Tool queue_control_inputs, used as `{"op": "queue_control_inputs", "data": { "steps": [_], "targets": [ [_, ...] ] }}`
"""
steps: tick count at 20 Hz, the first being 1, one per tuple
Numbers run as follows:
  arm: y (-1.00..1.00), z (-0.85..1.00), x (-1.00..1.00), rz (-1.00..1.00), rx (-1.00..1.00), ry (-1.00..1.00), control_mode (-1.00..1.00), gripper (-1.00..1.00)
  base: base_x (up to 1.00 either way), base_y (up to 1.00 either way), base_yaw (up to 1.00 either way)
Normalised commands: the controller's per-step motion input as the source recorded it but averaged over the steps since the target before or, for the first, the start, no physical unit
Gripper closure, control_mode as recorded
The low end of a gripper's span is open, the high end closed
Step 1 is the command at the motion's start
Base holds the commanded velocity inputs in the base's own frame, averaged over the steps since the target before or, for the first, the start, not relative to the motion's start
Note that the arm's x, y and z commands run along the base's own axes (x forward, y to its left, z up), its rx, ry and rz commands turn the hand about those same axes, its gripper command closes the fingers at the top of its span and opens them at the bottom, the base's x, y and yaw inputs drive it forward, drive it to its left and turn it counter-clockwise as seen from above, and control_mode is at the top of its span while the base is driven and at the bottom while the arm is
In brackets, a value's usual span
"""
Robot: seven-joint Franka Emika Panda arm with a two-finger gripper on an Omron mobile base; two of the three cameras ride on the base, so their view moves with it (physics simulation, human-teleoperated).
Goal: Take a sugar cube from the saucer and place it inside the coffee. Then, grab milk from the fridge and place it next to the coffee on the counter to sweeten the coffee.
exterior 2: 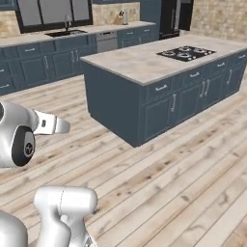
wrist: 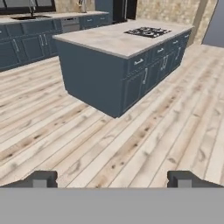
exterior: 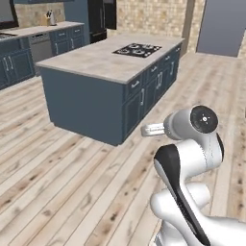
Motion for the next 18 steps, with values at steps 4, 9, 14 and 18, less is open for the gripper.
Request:
{"op": "queue_control_inputs", "data": {
  "steps": [4, 9, 14, 18],
  "targets": [
    [0.00, 0.00, 0.00, 0.00, 0.00, 0.00, 1.00, -1.00, 1.00, 0.88, 0.26],
    [0.00, 0.00, 0.00, 0.00, 0.00, 0.00, 1.00, -1.00, 1.00, 1.00, 0.20],
    [0.00, 0.00, 0.00, 0.00, 0.00, 0.00, 1.00, -1.00, 1.00, 0.90, 0.10],
    [0.00, 0.00, 0.00, 0.00, 0.00, 0.00, 1.00, -1.00, 1.00, 0.55, 0.00]
  ]
}}
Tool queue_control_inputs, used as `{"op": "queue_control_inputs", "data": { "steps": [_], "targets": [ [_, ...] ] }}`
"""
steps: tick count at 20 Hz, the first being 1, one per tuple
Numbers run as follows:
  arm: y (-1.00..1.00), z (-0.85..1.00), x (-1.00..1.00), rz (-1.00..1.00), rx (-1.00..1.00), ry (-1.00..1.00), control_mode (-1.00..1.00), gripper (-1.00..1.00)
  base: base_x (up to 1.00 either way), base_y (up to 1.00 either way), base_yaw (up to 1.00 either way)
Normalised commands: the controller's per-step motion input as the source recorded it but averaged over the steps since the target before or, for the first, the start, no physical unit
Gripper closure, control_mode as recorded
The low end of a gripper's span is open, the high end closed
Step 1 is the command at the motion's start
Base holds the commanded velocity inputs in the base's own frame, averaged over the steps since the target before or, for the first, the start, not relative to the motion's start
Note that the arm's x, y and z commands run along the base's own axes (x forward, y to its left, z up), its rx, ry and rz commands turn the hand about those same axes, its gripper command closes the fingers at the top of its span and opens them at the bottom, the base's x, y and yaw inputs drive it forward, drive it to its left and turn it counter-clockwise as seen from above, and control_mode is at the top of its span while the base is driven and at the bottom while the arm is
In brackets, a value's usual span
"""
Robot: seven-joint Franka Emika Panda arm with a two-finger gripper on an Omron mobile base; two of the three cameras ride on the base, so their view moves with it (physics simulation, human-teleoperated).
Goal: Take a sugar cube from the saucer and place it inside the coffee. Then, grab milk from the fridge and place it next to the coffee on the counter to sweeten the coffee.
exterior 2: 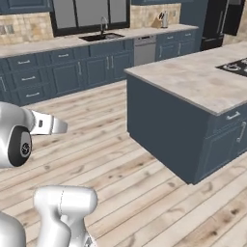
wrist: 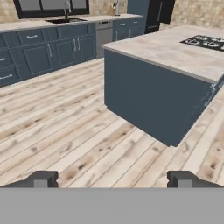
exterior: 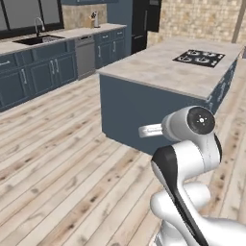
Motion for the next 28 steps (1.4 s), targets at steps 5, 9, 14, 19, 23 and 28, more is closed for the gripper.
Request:
{"op": "queue_control_inputs", "data": {
  "steps": [5, 9, 14, 19, 23, 28],
  "targets": [
    [0.00, 0.00, 0.00, 0.00, 0.00, 0.00, 1.00, -1.00, 1.00, 0.38, 0.00],
    [0.00, 0.00, 0.00, 0.00, 0.00, 0.00, 1.00, -1.00, 1.00, 0.26, 0.00],
    [0.00, 0.00, 0.00, 0.00, 0.00, 0.00, 1.00, -1.00, 1.00, 0.07, -0.01],
    [0.00, 0.00, 0.00, 0.00, 0.00, 0.00, 1.00, -1.00, 1.00, 0.00, -0.07],
    [0.00, 0.00, 0.00, 0.00, 0.00, 0.00, 1.00, -1.00, 1.00, 0.00, -0.15],
    [0.00, 0.00, 0.00, 0.00, 0.00, 0.00, 1.00, -1.00, 1.00, 0.16, -0.22]
  ]
}}
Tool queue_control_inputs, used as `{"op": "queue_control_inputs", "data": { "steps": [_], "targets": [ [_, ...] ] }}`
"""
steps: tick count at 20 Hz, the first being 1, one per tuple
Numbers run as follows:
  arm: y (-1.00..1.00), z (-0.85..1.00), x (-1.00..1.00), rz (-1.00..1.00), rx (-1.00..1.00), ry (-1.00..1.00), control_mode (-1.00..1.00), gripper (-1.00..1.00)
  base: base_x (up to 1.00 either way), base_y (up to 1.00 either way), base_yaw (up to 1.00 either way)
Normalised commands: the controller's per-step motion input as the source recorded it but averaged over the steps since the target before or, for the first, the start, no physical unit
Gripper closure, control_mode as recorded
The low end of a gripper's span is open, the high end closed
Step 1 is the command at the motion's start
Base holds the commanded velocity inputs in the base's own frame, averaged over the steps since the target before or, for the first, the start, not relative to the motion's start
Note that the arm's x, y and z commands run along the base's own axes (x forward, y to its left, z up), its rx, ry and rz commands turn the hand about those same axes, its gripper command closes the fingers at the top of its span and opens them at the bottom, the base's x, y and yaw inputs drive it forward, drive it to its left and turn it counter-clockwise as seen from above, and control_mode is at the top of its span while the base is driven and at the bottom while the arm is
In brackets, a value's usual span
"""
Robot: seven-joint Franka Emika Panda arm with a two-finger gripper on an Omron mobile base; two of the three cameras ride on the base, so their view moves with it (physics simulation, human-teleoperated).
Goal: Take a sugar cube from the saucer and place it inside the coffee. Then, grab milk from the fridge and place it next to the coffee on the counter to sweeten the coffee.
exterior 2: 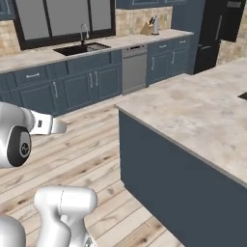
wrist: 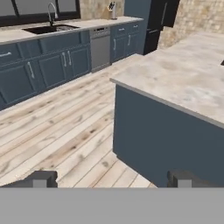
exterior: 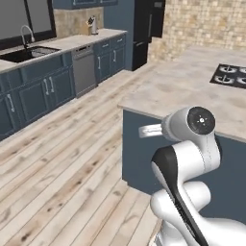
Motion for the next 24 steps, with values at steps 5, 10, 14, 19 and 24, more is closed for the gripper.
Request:
{"op": "queue_control_inputs", "data": {
  "steps": [5, 10, 14, 19, 24],
  "targets": [
    [0.00, 0.00, 0.00, 0.00, 0.00, 0.00, 1.00, -1.00, 1.00, 0.63, -0.25],
    [0.00, 0.00, 0.00, 0.00, 0.00, 0.00, 1.00, -1.00, 1.00, 0.97, -0.24],
    [0.00, 0.00, 0.00, 0.00, 0.00, 0.00, 1.00, -1.00, 1.00, 0.93, -0.28],
    [0.00, 0.00, 0.00, 0.00, 0.00, 0.00, 1.00, -1.00, 1.00, 0.69, -0.28],
    [0.00, 0.00, 0.00, 0.00, 0.00, 0.00, 1.00, -1.00, 1.00, 0.30, -0.26]
  ]
}}
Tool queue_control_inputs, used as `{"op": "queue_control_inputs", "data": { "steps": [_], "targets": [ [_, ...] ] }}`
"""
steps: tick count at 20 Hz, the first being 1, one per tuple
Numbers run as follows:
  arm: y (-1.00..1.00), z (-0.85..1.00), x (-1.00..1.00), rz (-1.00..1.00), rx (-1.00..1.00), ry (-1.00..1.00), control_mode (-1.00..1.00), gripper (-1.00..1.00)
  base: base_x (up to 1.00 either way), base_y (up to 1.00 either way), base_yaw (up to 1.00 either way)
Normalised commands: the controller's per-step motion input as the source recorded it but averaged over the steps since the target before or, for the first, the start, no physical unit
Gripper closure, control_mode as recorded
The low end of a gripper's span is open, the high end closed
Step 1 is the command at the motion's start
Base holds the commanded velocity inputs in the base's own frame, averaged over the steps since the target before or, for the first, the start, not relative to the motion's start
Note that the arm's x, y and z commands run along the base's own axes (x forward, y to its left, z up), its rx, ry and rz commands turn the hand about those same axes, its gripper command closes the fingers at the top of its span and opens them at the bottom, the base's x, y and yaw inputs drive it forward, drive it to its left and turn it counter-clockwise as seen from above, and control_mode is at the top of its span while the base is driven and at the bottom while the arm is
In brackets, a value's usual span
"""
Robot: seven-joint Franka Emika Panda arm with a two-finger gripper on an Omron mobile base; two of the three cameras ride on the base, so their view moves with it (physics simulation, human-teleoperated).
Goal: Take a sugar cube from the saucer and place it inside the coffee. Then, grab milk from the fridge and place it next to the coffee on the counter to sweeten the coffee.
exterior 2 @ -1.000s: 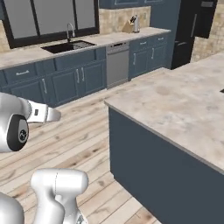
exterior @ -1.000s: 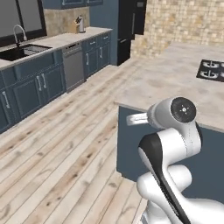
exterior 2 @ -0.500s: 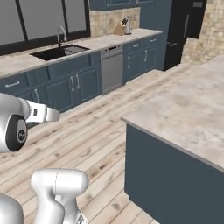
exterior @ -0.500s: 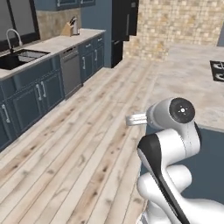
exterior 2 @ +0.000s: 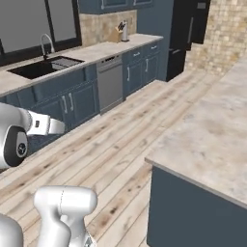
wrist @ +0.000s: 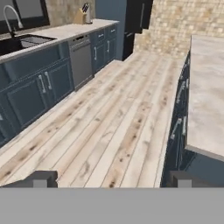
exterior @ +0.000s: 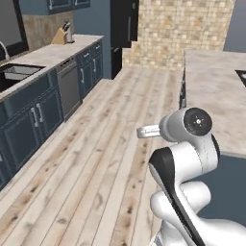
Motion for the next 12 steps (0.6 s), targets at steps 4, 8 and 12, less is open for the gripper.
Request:
{"op": "queue_control_inputs", "data": {
  "steps": [4, 8, 12],
  "targets": [
    [0.00, 0.00, 0.00, 0.00, 0.00, 0.00, 1.00, -1.00, 1.00, 0.14, -0.26],
    [0.00, 0.00, 0.00, 0.00, 0.00, 0.00, 1.00, -1.00, 1.00, 0.22, -0.27],
    [0.00, 0.00, 0.00, 0.00, 0.00, 0.00, 1.00, -1.00, 1.00, 0.22, -0.29]
  ]
}}
